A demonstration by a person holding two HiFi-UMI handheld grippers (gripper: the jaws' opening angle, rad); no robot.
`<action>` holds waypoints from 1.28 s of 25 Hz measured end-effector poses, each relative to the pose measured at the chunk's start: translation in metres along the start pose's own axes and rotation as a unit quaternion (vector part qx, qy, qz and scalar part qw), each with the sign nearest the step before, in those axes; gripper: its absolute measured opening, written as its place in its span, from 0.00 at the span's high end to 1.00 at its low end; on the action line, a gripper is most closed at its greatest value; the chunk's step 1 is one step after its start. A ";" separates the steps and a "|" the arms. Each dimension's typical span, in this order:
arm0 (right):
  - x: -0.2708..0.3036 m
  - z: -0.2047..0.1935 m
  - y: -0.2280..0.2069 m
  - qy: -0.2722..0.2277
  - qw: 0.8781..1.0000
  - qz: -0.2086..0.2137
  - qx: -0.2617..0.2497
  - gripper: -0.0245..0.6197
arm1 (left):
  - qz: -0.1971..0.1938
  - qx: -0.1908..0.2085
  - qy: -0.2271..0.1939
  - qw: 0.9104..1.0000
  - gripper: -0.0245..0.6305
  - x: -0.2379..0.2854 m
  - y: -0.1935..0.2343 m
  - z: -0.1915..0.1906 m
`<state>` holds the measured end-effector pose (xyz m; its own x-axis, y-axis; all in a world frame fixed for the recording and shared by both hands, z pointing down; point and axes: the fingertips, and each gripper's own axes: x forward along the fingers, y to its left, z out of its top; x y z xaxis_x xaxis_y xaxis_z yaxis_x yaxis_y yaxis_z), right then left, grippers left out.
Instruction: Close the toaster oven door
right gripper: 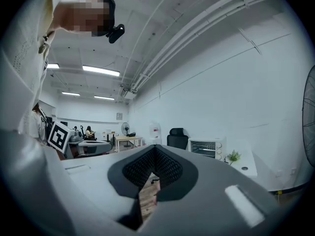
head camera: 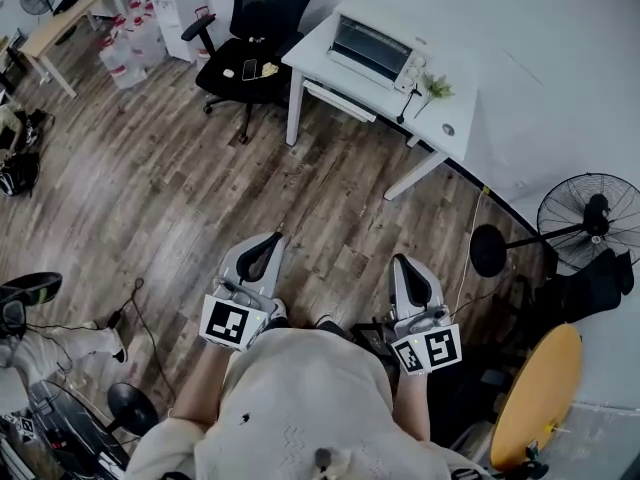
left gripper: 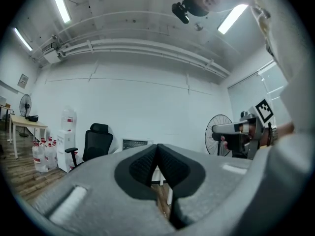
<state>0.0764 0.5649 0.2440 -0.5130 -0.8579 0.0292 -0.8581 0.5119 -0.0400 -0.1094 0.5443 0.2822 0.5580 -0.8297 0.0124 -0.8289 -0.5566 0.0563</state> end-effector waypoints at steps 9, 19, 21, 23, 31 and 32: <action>0.018 0.007 0.022 -0.013 1.000 -0.012 -0.021 0.95 | -0.005 -0.027 -0.003 1.000 0.96 -0.020 0.032 -0.006; 0.050 -0.012 -0.025 0.009 1.000 -0.011 -0.009 0.95 | -0.017 -0.014 0.021 1.000 0.96 0.035 0.037 -0.021; 0.065 -0.014 -0.037 0.011 1.000 -0.003 -0.001 0.95 | -0.015 -0.014 0.028 0.999 0.96 0.050 0.041 -0.025; 0.080 -0.015 -0.050 0.012 1.000 0.004 0.005 0.95 | -0.013 -0.018 0.037 0.999 0.96 0.065 0.044 -0.028; 0.146 -0.017 -0.109 0.015 0.999 0.034 0.012 0.95 | 0.003 -0.019 0.036 0.999 0.96 0.145 0.061 -0.022; 0.153 -0.014 -0.116 0.013 0.999 0.039 0.010 0.95 | 0.005 -0.019 0.036 0.999 0.96 0.154 0.061 -0.020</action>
<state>0.0978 0.3750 0.2675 -0.5790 -0.8137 0.0516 -0.8150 0.5759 -0.0640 -0.0732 0.3832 0.3072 0.5525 -0.8291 0.0851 -0.8329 -0.5454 0.0941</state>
